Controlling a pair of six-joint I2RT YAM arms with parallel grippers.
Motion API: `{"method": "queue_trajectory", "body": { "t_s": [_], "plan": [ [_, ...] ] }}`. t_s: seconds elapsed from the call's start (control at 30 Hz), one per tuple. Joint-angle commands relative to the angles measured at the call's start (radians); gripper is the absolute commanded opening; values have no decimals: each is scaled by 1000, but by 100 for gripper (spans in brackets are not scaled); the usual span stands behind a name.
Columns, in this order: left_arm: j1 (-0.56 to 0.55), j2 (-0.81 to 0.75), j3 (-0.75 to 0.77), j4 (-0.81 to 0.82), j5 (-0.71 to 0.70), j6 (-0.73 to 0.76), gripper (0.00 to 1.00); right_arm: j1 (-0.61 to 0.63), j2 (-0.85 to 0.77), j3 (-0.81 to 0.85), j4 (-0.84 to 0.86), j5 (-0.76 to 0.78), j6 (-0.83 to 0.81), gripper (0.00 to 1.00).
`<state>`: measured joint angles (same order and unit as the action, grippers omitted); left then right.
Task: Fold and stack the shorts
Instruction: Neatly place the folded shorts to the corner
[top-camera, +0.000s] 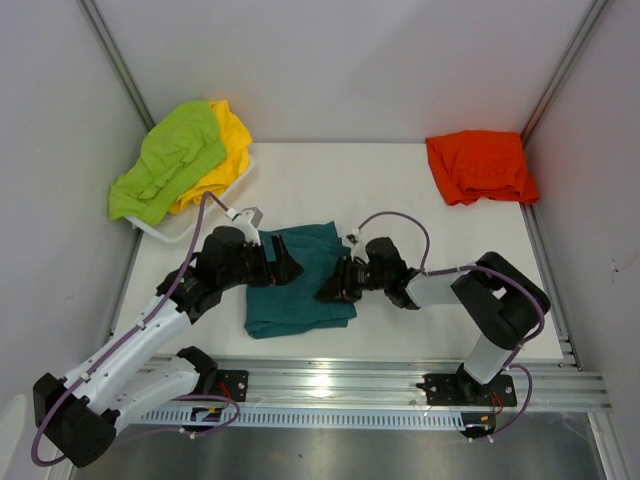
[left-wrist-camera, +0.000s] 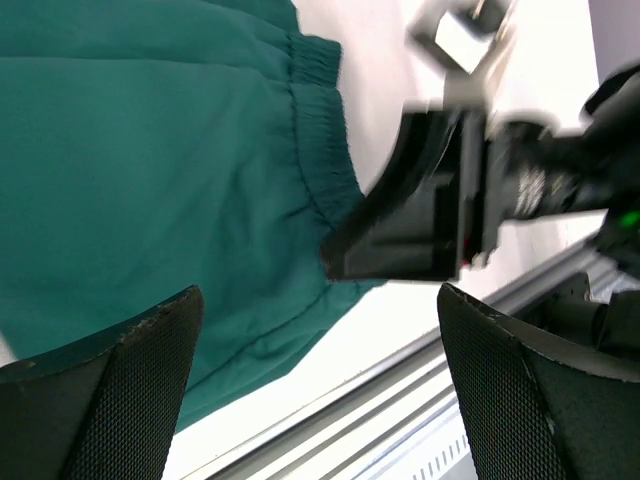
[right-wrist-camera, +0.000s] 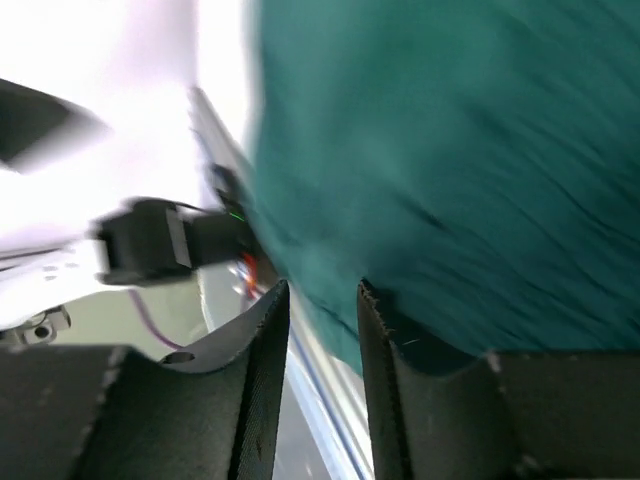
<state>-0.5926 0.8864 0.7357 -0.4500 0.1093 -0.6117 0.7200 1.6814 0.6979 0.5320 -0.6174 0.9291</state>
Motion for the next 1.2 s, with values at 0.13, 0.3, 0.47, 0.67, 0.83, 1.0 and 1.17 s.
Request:
{"method": "queue_trajectory", "body": {
  "t_s": [0.13,0.3,0.47,0.67,0.83,1.0,1.17],
  "plan": [
    [62,-9,37,-56,46,10,99,-1,115,-141,86,48,14,34],
    [62,-3,14,-38,62,6,99,2,137,-109,135,15,47,46],
    [60,5,4,-33,58,7,99,6,-9,18,-146,42,-71,77],
    [62,29,-76,54,89,-10,99,-45,-232,111,-438,145,-225,95],
    [57,94,-79,59,66,1,98,-163,-275,37,-475,117,-272,96],
    [51,178,-75,59,12,27,98,-215,-243,-1,-480,136,-289,96],
    [30,253,-55,89,7,32,96,-218,-203,-46,-425,127,-250,96]
  ]
}}
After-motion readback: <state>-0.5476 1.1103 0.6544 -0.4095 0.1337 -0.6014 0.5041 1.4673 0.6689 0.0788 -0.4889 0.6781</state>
